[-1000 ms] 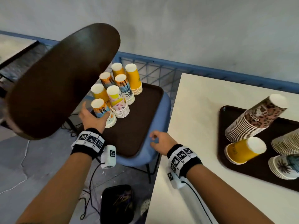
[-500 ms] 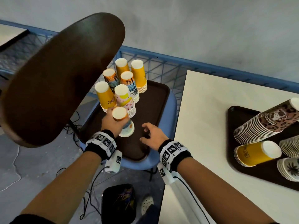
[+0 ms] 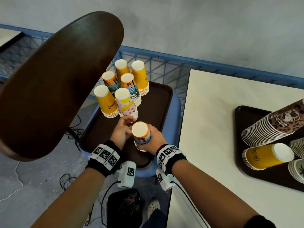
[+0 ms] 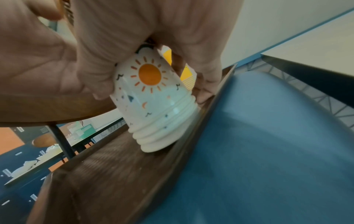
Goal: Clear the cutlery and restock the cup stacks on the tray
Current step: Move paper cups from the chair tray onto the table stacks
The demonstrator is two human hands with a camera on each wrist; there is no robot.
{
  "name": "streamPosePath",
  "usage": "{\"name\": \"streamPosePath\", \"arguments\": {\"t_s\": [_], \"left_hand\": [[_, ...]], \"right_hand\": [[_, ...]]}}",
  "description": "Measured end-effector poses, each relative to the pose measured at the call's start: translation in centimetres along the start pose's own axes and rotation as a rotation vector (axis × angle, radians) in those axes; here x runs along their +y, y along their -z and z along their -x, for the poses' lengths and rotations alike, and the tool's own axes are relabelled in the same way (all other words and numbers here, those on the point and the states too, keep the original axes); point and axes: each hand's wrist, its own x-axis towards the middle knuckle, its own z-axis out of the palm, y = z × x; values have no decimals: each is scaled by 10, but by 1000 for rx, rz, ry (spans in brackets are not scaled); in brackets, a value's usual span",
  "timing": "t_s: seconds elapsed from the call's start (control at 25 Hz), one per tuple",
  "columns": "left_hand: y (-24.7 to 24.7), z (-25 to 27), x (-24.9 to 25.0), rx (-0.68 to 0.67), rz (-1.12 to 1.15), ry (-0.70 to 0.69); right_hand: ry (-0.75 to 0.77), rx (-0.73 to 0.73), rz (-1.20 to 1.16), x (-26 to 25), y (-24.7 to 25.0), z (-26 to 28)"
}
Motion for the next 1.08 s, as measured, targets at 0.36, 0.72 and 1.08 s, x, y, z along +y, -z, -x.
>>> {"name": "streamPosePath", "arguments": {"t_s": [0.36, 0.72, 1.08], "left_hand": [[6, -67, 10, 337, -377, -137], [-13, -74, -10, 384, -544, -116], [-34, -24, -19, 288, -284, -222]], "right_hand": [[70, 106, 15, 1, 15, 8], [17, 331, -156, 42, 40, 25], [28, 407, -243, 77, 75, 84]]}}
